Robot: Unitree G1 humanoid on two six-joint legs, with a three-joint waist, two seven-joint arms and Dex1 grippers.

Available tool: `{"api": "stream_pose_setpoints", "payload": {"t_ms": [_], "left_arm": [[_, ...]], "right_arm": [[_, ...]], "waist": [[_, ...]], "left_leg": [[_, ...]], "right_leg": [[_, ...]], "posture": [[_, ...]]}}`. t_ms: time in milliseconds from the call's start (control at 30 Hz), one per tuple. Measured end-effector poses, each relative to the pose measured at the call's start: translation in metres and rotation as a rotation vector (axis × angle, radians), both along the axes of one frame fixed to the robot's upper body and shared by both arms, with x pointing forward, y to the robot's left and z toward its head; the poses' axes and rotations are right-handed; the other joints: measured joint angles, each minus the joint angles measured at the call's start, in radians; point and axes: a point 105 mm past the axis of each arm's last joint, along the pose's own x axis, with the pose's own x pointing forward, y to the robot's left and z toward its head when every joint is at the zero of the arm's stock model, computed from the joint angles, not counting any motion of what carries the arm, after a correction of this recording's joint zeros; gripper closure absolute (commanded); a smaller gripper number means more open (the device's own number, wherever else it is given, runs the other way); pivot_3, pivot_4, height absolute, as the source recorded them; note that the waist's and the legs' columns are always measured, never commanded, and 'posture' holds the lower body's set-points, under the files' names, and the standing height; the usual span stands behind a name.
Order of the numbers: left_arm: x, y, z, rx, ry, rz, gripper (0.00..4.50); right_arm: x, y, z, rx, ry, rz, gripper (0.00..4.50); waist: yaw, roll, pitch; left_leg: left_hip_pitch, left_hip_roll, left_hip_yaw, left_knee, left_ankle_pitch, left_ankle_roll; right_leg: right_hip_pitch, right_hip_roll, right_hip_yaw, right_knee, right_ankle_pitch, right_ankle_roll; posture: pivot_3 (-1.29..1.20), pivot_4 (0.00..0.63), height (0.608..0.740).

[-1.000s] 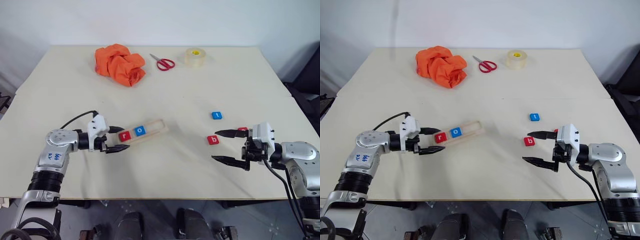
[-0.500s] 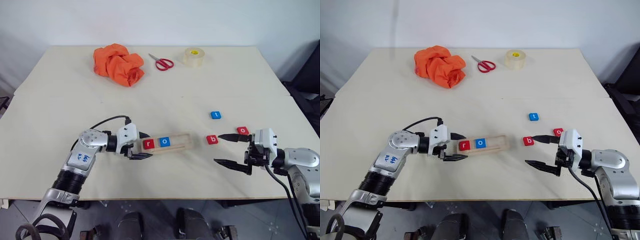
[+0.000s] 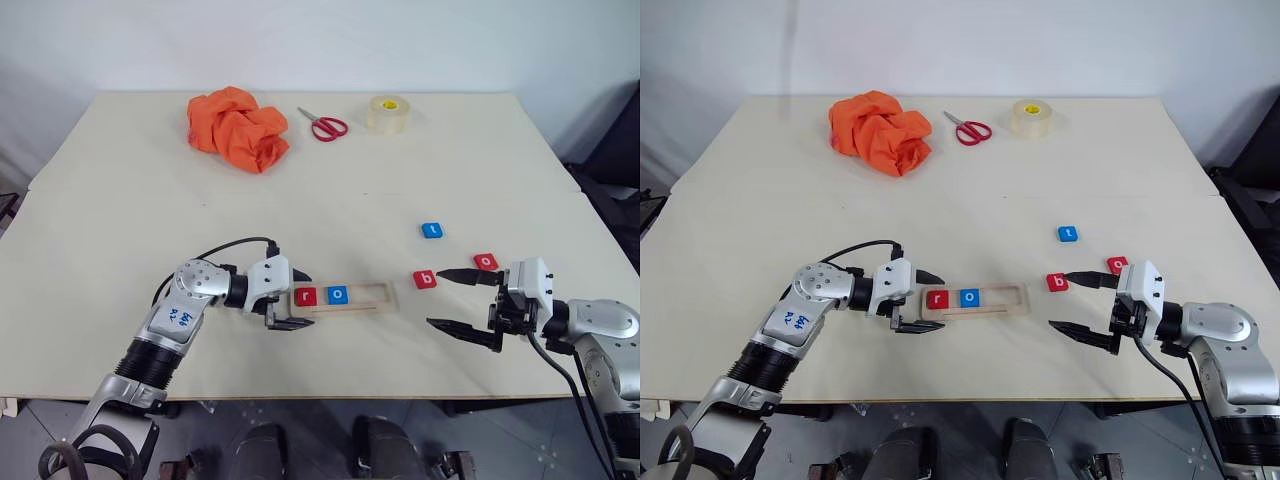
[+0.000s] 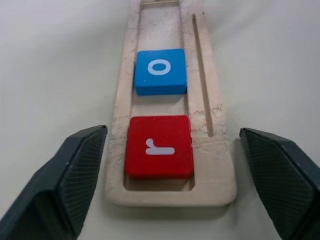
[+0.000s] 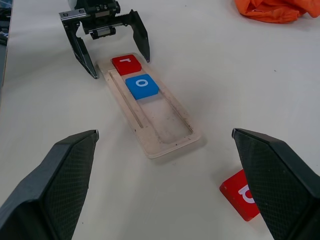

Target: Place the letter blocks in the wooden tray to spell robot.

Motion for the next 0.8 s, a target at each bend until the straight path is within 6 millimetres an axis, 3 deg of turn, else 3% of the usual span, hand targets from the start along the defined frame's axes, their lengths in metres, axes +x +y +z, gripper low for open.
{"api": "stream_pose_setpoints", "payload": {"t_ms": [200,367,533,667,800], "left_arm": [[-0.004,0.003,0.014,-0.031,-0.027,-0.019,0.04],[-0.013,0.035,0.029,-0.139,0.001,0.010,0.04],[-0.019,0.058,0.048,-0.301,-0.072,0.007,0.04],[-0.023,0.076,0.033,-0.332,-0.074,0.012,0.04],[-0.035,0.077,0.024,-0.390,0.015,-0.059,0.04]], "right_arm": [[0.001,-0.004,-0.002,0.025,0.008,-0.072,0.00],[0.015,-0.021,0.006,0.158,0.039,-0.335,0.00],[0.016,-0.034,-0.003,0.205,0.073,-0.564,0.00],[0.005,-0.050,-0.018,0.192,0.133,-0.754,0.00],[-0.012,-0.052,-0.024,0.160,0.165,-0.782,0.00]], "waist": [[-0.001,0.000,0.000],[-0.002,0.000,0.000],[0.005,0.000,0.000],[0.006,0.000,0.000],[0.004,0.000,0.000]], "left_leg": [[0.000,0.000,0.000,0.000,0.000,0.000],[0.001,0.001,0.000,-0.001,0.000,0.000],[-0.001,0.001,0.000,-0.001,-0.001,0.001],[-0.001,0.001,0.000,-0.001,-0.002,0.001],[-0.001,0.001,0.000,-0.001,-0.003,0.002]], "right_leg": [[0.000,0.000,0.000,0.000,0.000,0.000],[0.000,0.000,0.000,0.000,0.000,0.000],[0.000,0.000,0.000,-0.002,0.000,0.000],[0.000,0.000,0.000,-0.002,0.000,0.000],[0.000,0.000,0.000,-0.002,0.000,0.000]], "posture": [[0.00,0.150,0.740],[0.00,0.150,0.740],[0.00,0.150,0.740],[0.00,0.150,0.740],[0.00,0.150,0.740]]}}
